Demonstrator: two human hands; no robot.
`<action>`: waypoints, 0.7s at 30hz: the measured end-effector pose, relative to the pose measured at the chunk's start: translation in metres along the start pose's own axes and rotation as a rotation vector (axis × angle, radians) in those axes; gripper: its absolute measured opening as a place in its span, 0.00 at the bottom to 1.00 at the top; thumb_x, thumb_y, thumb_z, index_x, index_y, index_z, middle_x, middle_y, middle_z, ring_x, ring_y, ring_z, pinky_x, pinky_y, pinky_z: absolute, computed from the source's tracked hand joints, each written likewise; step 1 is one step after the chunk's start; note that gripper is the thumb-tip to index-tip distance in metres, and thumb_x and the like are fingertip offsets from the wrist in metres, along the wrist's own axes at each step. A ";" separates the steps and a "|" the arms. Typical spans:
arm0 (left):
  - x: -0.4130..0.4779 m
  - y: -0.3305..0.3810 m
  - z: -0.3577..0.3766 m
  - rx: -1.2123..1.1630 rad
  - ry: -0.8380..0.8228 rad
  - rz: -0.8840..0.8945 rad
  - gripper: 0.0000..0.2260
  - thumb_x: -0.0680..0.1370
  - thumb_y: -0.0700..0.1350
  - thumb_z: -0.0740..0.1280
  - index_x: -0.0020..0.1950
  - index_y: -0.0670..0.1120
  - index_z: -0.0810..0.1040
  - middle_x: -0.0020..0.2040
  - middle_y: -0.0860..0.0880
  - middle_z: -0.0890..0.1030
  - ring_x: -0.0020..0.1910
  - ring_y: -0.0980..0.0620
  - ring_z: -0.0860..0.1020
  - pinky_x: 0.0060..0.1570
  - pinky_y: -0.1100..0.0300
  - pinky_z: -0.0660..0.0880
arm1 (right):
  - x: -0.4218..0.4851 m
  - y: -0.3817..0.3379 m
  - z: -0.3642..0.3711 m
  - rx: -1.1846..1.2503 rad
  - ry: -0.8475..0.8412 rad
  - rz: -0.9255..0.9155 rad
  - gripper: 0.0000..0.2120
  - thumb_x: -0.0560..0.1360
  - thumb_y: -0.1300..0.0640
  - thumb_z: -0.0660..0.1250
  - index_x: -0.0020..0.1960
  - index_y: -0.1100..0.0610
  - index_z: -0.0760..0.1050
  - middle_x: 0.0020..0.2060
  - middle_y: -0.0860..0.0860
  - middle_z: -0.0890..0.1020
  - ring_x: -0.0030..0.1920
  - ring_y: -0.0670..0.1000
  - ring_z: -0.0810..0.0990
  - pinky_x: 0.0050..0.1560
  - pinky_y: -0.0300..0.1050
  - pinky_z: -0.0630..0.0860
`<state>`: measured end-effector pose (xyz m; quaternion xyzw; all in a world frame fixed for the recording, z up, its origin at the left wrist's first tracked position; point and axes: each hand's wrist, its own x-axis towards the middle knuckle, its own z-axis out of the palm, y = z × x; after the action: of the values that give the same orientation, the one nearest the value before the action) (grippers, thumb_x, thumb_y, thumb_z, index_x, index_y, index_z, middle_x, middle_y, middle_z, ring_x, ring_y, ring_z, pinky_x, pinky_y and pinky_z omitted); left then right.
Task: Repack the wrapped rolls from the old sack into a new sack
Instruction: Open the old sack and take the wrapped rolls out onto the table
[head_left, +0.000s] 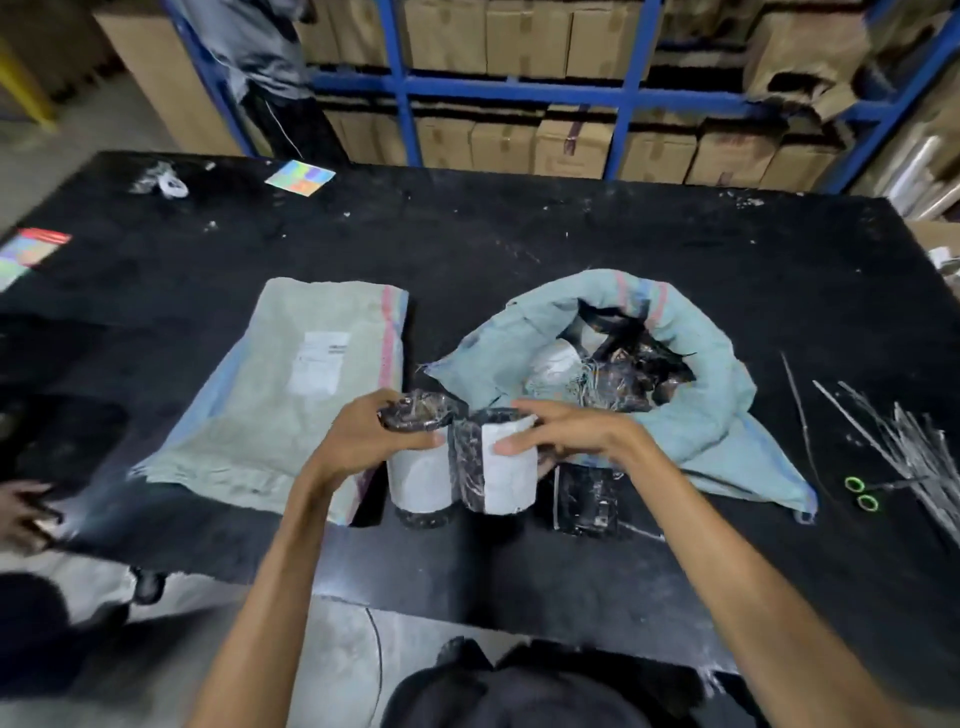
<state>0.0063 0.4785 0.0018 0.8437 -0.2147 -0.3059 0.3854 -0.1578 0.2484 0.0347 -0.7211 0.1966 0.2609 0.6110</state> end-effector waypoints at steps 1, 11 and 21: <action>-0.001 -0.022 0.004 0.035 0.005 -0.042 0.28 0.55 0.59 0.84 0.50 0.52 0.82 0.46 0.55 0.86 0.48 0.56 0.83 0.55 0.54 0.79 | 0.010 0.007 0.017 -0.045 0.001 0.023 0.30 0.71 0.51 0.77 0.69 0.53 0.69 0.58 0.44 0.76 0.55 0.45 0.77 0.52 0.40 0.77; 0.003 -0.118 0.040 -0.006 0.192 0.069 0.37 0.58 0.44 0.85 0.64 0.48 0.73 0.52 0.53 0.82 0.50 0.54 0.80 0.49 0.73 0.73 | 0.113 0.100 0.132 -0.054 0.620 -0.075 0.41 0.60 0.47 0.83 0.68 0.50 0.69 0.59 0.44 0.80 0.59 0.46 0.78 0.60 0.38 0.71; 0.006 -0.093 0.039 0.155 0.147 0.002 0.45 0.67 0.49 0.80 0.78 0.48 0.61 0.70 0.43 0.70 0.69 0.45 0.69 0.67 0.50 0.70 | 0.081 0.089 0.098 -0.279 0.566 -0.026 0.36 0.71 0.51 0.77 0.75 0.52 0.67 0.70 0.50 0.74 0.69 0.51 0.74 0.73 0.48 0.68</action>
<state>-0.0042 0.5115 -0.0933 0.8909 -0.2098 -0.2255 0.3339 -0.1607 0.3316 -0.0957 -0.8445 0.3119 0.0665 0.4303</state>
